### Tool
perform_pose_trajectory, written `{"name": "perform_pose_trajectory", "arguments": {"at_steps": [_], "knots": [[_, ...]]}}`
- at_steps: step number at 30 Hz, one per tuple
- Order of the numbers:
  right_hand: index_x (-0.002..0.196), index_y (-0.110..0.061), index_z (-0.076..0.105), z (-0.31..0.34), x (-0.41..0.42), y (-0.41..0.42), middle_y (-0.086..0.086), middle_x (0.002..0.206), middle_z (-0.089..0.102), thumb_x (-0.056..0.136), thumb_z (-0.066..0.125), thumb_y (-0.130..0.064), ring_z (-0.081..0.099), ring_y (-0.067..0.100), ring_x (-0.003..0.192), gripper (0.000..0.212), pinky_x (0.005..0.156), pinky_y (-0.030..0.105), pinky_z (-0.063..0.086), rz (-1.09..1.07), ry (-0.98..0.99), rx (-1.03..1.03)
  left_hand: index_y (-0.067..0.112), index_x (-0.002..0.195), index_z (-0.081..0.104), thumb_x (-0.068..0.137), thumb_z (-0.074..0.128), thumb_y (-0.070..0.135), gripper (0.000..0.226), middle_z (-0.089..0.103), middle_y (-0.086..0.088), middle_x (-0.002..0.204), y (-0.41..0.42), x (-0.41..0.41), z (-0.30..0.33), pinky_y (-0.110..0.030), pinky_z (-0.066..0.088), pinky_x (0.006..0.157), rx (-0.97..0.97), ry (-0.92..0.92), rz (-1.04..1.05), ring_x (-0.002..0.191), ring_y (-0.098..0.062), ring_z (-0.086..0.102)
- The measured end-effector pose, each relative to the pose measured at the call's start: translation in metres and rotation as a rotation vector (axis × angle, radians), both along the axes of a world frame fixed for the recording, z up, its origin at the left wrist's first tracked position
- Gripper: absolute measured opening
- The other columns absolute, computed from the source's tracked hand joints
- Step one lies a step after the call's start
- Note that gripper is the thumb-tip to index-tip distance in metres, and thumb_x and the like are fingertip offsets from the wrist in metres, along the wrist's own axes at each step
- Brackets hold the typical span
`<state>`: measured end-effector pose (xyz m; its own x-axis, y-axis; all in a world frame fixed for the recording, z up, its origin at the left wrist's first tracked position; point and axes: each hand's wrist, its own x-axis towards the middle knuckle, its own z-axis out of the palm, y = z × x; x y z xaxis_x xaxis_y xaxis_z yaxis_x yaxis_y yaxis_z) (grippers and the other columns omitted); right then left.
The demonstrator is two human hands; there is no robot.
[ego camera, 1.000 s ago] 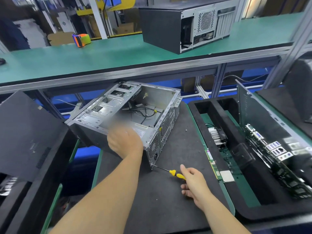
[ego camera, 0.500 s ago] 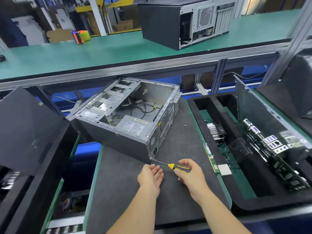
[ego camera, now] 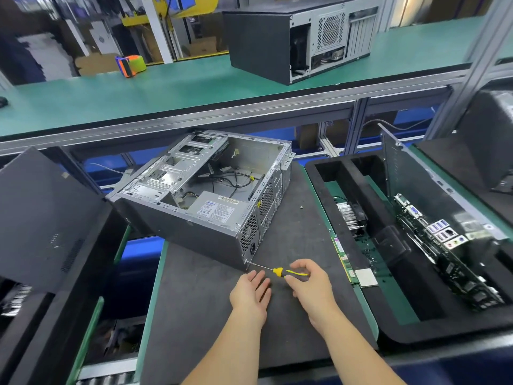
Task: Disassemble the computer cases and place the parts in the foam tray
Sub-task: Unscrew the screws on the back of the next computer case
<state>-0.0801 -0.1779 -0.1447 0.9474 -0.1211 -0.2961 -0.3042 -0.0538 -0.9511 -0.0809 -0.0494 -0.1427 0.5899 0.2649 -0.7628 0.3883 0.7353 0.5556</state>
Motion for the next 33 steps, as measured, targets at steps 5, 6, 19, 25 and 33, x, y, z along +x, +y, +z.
{"name": "perform_pose_trajectory", "arguments": {"at_steps": [5,6,19,25,33], "knots": [[0.094,-0.017,0.062,0.001,0.000,0.004,0.003,0.090,0.067,0.090,0.071,-0.019,0.057,0.013,0.055,0.011,0.048,0.024,0.048,-0.023,0.087,0.053,0.003,0.120,0.058,0.105,0.038,0.013,0.027,0.068,-0.016,0.118,-0.001,-0.005,-0.002,-0.040,0.049,0.095,0.022,-0.007,-0.039,0.106,-0.031,0.065],[0.093,-0.015,0.061,0.001,0.000,0.005,0.005,0.085,0.067,0.094,0.066,-0.029,0.055,0.014,0.050,0.014,0.044,0.025,0.045,-0.016,0.147,0.054,0.001,0.119,0.058,0.104,0.039,0.012,0.027,0.069,-0.017,0.115,0.000,-0.007,-0.004,-0.040,0.050,0.094,0.020,-0.015,-0.042,0.103,-0.031,0.066],[0.094,-0.018,0.066,-0.001,0.002,0.001,0.006,0.092,0.069,0.086,0.069,0.001,0.059,0.018,0.062,0.022,0.052,0.023,0.050,-0.021,0.076,0.124,-0.003,0.112,0.060,0.105,0.039,0.013,0.028,0.074,-0.018,0.104,0.010,-0.021,-0.012,-0.040,0.055,0.078,-0.049,-0.104,-0.022,0.100,-0.031,0.071],[0.093,-0.009,0.062,0.002,0.004,0.002,0.007,0.071,0.061,0.103,0.047,-0.038,0.053,0.017,0.046,0.034,0.042,0.025,0.044,-0.001,0.248,0.015,-0.005,0.119,0.058,0.106,0.040,0.012,0.028,0.072,-0.019,0.107,0.008,-0.020,-0.013,-0.039,0.054,0.079,-0.033,-0.094,-0.010,0.099,-0.029,0.071],[0.086,-0.020,0.066,0.005,0.005,-0.002,0.003,0.082,0.068,0.093,0.063,-0.012,0.057,0.015,0.061,0.011,0.058,0.030,0.051,-0.024,0.027,-0.085,0.002,0.123,0.059,0.103,0.051,0.016,0.025,0.069,-0.014,0.116,-0.012,-0.003,0.001,-0.042,0.053,0.096,-0.005,-0.023,0.125,0.108,-0.033,0.068]]}}
